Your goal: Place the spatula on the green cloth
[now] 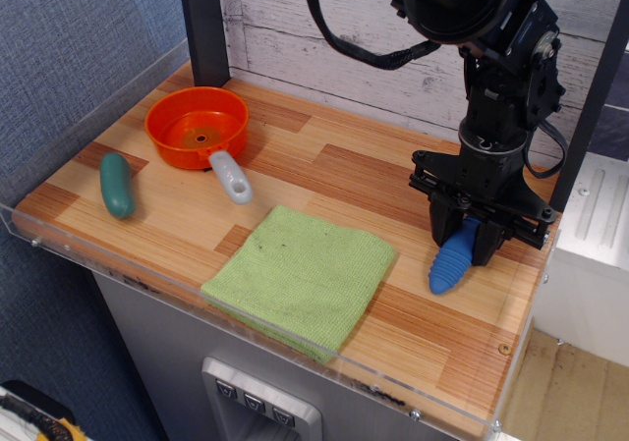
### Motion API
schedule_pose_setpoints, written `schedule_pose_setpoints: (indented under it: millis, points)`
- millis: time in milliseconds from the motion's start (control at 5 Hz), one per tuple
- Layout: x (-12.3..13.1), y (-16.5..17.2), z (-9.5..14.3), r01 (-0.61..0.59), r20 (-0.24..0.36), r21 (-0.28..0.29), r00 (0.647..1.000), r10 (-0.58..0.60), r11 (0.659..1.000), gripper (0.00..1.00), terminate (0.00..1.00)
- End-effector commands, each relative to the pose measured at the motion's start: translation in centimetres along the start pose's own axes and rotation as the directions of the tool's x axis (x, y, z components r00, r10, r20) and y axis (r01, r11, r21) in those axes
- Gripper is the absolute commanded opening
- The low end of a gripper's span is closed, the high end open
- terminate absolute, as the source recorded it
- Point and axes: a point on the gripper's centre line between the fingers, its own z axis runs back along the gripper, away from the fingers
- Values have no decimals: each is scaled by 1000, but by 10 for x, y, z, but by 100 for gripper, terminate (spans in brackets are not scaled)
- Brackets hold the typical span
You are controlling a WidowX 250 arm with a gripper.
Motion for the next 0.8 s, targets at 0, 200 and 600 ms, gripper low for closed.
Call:
schedule_pose_setpoints:
  millis: [0,200,600]
  points:
    - [6,7,27,-18,41,2,999,18,1000,0,0]
    - [5,15,42,-85,45,27,995,84,996,0,0]
    - [-16,42,65,-294,6,118,955,295,948,0,0]
